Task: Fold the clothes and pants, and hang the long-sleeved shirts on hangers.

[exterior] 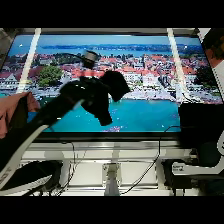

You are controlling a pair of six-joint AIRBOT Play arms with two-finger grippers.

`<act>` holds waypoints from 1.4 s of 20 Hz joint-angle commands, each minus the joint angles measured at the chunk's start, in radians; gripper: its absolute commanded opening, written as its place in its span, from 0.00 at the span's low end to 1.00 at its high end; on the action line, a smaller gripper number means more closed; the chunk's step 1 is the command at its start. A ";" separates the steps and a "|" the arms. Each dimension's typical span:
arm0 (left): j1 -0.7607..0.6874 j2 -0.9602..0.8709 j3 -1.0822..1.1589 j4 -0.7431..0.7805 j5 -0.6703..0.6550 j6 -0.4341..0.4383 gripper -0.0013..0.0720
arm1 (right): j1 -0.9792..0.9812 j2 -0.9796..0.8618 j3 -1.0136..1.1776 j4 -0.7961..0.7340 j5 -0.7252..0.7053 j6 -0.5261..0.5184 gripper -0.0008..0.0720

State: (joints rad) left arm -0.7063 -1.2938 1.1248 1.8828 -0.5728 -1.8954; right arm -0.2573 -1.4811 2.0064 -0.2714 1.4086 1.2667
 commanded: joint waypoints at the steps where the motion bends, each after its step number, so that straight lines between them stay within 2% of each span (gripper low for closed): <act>1: -0.119 -0.160 0.042 0.000 -0.264 0.227 0.03 | -0.017 -0.034 -0.027 -0.246 0.017 0.047 0.04; 2: -0.140 -0.192 0.042 0.001 -0.287 0.258 0.03 | -0.016 -0.048 -0.027 -0.292 0.016 0.063 0.04; 4: -0.161 -0.221 0.042 0.011 -0.283 0.261 0.07 | -0.016 -0.076 -0.027 -0.345 0.013 0.087 0.05; 5: -0.168 -0.219 0.042 0.032 -0.284 0.260 0.28 | -0.016 -0.089 -0.027 -0.367 0.011 0.087 0.14; 6: -0.171 -0.208 0.043 0.051 -0.285 0.250 0.56 | -0.016 -0.100 -0.028 -0.389 0.003 0.087 0.36; 7: -0.171 -0.186 0.044 0.058 -0.285 0.242 0.70 | -0.016 -0.111 -0.029 -0.405 -0.006 0.087 0.56; 11: -0.175 -0.056 0.063 0.057 -0.260 0.243 0.72 | -0.016 -0.183 -0.029 -0.418 -0.013 0.088 0.61; 12: -0.176 -0.027 0.063 0.057 -0.225 0.243 0.73 | -0.016 -0.204 -0.029 -0.413 -0.014 0.104 0.70; 13: -0.179 -0.008 0.063 0.058 -0.180 0.244 0.73 | -0.016 -0.220 -0.029 -0.412 -0.019 0.119 0.75; 14: -0.179 -0.002 0.063 0.057 -0.143 0.251 0.82 | -0.016 -0.235 -0.029 -0.412 -0.024 0.132 0.79; 15: -0.183 -0.005 0.063 0.053 -0.114 0.259 0.85 | -0.016 -0.245 -0.029 -0.413 -0.028 0.135 0.79; 22: -0.268 -0.092 0.065 0.054 -0.058 0.311 0.85 | -0.017 -0.248 -0.028 -0.414 -0.041 0.135 0.81; 26: -0.291 -0.115 0.065 0.059 -0.082 0.311 0.85 | -0.017 -0.248 -0.028 -0.413 -0.041 0.135 0.82; 28: -0.289 -0.118 0.065 0.127 -0.098 0.310 0.85 | -0.017 -0.248 -0.028 -0.412 -0.040 0.136 0.82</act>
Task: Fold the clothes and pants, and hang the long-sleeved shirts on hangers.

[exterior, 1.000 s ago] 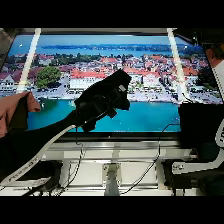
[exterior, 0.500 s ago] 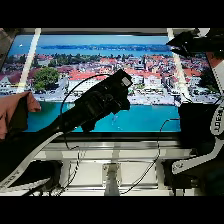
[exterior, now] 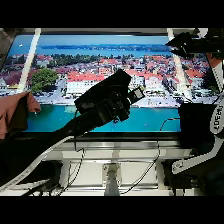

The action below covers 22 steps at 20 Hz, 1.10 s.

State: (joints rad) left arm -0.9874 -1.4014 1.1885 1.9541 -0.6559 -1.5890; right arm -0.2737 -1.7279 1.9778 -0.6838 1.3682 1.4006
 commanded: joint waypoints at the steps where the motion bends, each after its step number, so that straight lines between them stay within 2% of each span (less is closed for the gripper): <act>1: -0.008 -0.011 0.001 0.091 -0.014 0.004 0.85 | -0.001 -0.001 0.000 0.000 0.000 0.002 0.82; 8: 0.038 -0.076 0.001 0.115 -0.012 0.011 0.82 | -0.001 -0.001 0.000 0.000 0.000 0.002 0.82; 11: 0.043 -0.087 0.001 0.116 0.027 0.011 0.60 | -0.001 -0.001 0.000 0.000 -0.001 0.002 0.82; 14: 0.062 -0.097 0.001 0.125 0.095 0.011 0.22 | -0.001 -0.001 0.000 0.000 -0.001 0.002 0.82; 15: 0.069 -0.099 0.001 0.126 0.124 0.011 0.03 | -0.001 -0.001 0.000 0.000 -0.001 0.002 0.82; 19: 0.105 -0.090 0.002 0.163 0.180 0.011 0.03 | -0.001 -0.001 0.000 -0.002 -0.001 0.002 0.82; 22: 0.112 -0.075 0.002 0.154 0.114 0.011 0.03 | -0.001 -0.001 0.000 -0.001 -0.002 0.002 0.82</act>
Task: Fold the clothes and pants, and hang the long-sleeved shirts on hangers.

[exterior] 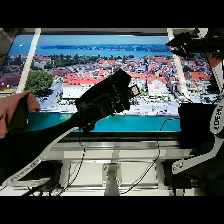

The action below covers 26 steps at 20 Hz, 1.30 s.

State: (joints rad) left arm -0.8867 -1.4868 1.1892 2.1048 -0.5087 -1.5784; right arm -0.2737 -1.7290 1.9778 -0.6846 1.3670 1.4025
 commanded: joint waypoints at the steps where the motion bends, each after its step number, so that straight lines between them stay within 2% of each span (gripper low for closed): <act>1: 0.000 0.016 0.001 0.004 -0.098 0.021 0.03 | -0.001 0.000 0.000 0.000 -0.001 0.000 0.82; 3: -0.023 0.029 0.001 0.003 -0.224 0.130 0.04 | -0.001 0.000 0.000 -0.001 -0.007 0.000 0.82; 4: -0.035 0.035 0.001 0.003 -0.241 0.128 0.20 | -0.001 0.000 0.000 -0.001 -0.011 0.000 0.82; 5: -0.048 0.041 0.002 -0.008 -0.235 0.128 0.49 | -0.001 0.000 0.000 -0.001 -0.013 0.000 0.82; 6: -0.061 0.043 0.003 -0.016 -0.224 0.127 0.66 | -0.001 0.000 0.000 -0.001 -0.014 0.000 0.82; 7: -0.074 0.042 0.003 -0.016 -0.212 0.127 0.67 | -0.001 0.000 0.000 0.000 -0.014 0.000 0.82; 15: -0.075 -0.008 0.003 -0.044 -0.182 0.128 0.66 | 0.000 0.000 0.000 0.000 -0.014 0.000 0.82; 19: -0.037 -0.040 0.003 -0.044 -0.063 0.127 0.64 | 0.000 0.000 0.000 0.000 -0.013 0.000 0.82; 20: -0.022 -0.049 0.003 -0.044 -0.038 0.128 0.46 | 0.000 0.000 0.000 0.000 -0.013 0.000 0.82; 21: -0.008 -0.057 0.003 -0.044 -0.030 0.128 0.33 | 0.000 0.000 0.000 0.000 -0.013 0.000 0.82; 24: 0.033 -0.075 0.003 -0.044 -0.025 0.128 0.32 | 0.000 0.000 0.000 0.000 -0.014 0.000 0.82; 25: 0.043 -0.074 0.003 -0.043 -0.014 0.128 0.28 | 0.000 0.000 0.000 0.000 -0.014 -0.001 0.82; 26: 0.053 -0.073 0.003 -0.037 0.005 0.128 0.05 | 0.000 0.000 0.000 0.000 -0.014 -0.001 0.80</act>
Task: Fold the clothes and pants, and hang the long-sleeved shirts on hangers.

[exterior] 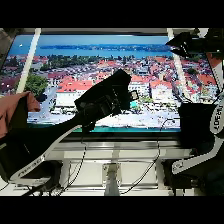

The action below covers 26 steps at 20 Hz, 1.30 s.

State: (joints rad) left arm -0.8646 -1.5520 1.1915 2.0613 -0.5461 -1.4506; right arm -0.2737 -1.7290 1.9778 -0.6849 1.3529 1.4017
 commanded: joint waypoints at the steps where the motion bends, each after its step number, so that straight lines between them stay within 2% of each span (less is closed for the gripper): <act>1: 0.036 -0.007 0.003 0.021 0.055 0.000 0.03 | 0.000 0.000 0.000 0.000 0.000 0.000 0.79; 2: 0.038 -0.005 0.007 0.034 0.062 0.000 0.03 | 0.000 0.000 0.000 0.000 0.000 0.000 0.67; 3: 0.038 0.003 0.014 0.034 0.060 0.000 0.03 | 0.000 0.000 0.000 -0.001 0.001 0.000 0.42; 4: 0.038 0.017 0.018 0.039 0.060 0.000 0.03 | 0.000 0.000 0.000 -0.005 0.002 0.000 0.13; 5: 0.038 0.040 0.020 0.058 0.060 0.000 0.03 | 0.000 0.000 0.000 -0.011 0.004 -0.001 0.04; 9: 0.091 0.194 0.021 0.078 0.061 -0.005 0.03 | 0.000 -0.001 0.000 -0.060 0.019 -0.001 0.04; 12: 0.245 0.261 0.021 0.078 0.107 -0.030 0.03 | 0.000 -0.001 0.000 -0.056 0.034 0.000 0.04; 14: 0.402 0.247 0.021 0.077 0.256 -0.031 0.03 | 0.000 -0.001 0.000 -0.055 0.063 0.000 0.04; 16: 0.584 0.205 0.021 0.058 0.482 -0.039 0.03 | 0.000 -0.001 0.000 -0.050 0.074 0.001 0.04; 17: 0.675 0.177 0.021 0.021 0.592 -0.062 0.03 | 0.000 -0.001 0.000 -0.048 0.071 0.001 0.04; 18: 0.759 0.144 0.021 -0.047 0.694 -0.110 0.04 | 0.000 -0.001 0.000 -0.048 0.070 0.001 0.09; 19: 0.823 0.116 0.021 -0.135 0.750 -0.192 0.20 | 0.000 -0.001 0.000 -0.047 0.066 0.001 0.28; 20: 0.864 0.099 0.021 -0.213 0.761 -0.276 0.56 | 0.000 -0.001 0.000 -0.047 0.059 0.001 0.45; 21: 0.890 0.087 0.021 -0.287 0.755 -0.377 0.95 | 0.000 -0.001 0.000 -0.047 0.053 0.001 0.48; 22: 0.901 0.082 0.021 -0.340 0.742 -0.478 0.99 | 0.000 -0.001 0.000 -0.047 0.048 0.001 0.48; 23: 0.904 0.080 0.021 -0.343 0.715 -0.555 0.99 | 0.000 -0.001 0.000 -0.047 0.045 0.000 0.48; 26: 0.872 0.081 0.021 -0.342 0.679 -0.566 0.98 | 0.000 -0.001 0.000 -0.048 0.038 0.000 0.48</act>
State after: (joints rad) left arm -0.0055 -1.4609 1.2114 1.7844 0.1253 -1.9041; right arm -0.2737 -1.7290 1.9778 -0.7322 1.3994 1.4017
